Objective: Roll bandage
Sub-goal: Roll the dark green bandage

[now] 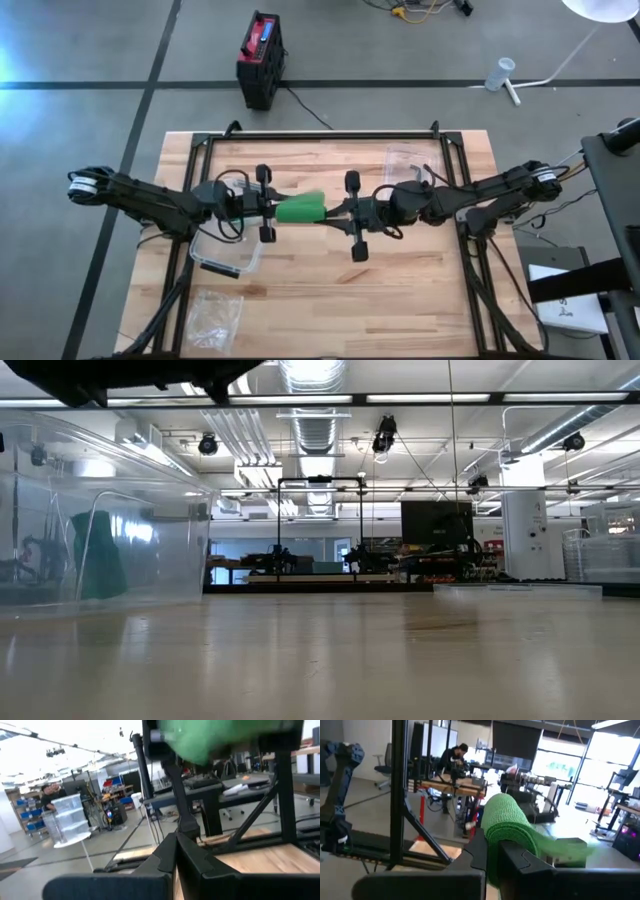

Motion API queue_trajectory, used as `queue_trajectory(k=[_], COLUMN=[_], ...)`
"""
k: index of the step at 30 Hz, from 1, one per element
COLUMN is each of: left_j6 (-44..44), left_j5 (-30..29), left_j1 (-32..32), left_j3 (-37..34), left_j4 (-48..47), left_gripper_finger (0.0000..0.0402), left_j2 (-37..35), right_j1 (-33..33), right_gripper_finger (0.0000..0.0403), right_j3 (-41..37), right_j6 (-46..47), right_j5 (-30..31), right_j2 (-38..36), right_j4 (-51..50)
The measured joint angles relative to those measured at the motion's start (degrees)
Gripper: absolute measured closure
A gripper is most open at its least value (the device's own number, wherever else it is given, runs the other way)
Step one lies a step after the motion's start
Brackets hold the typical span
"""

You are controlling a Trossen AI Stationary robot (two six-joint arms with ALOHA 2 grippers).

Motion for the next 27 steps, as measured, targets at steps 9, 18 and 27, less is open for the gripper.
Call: queue_trajectory(k=[9,18,27], left_j6=[-1.7,1.6,1.7], left_j5=[-0.1,-0.6,-5.3], left_j1=[0.0,0.0,0.0], left_j3=[-2.2,-2.3,3.5], left_j4=[0.4,-5.3,-35.3], left_gripper_finger=[0.0401,0.0391,0.0304], left_j2=[0.0,-4.9,-19.9], right_j1=[-0.4,-1.1,-2.7], right_gripper_finger=[0.0394,0.0394,0.0394], right_j3=[0.0,0.0,0.0], right_j6=[0.0,-1.0,-1.1], right_j5=[0.1,1.4,5.0], right_j2=[0.0,0.0,-0.3], right_j4=[2.0,-1.7,-6.2])
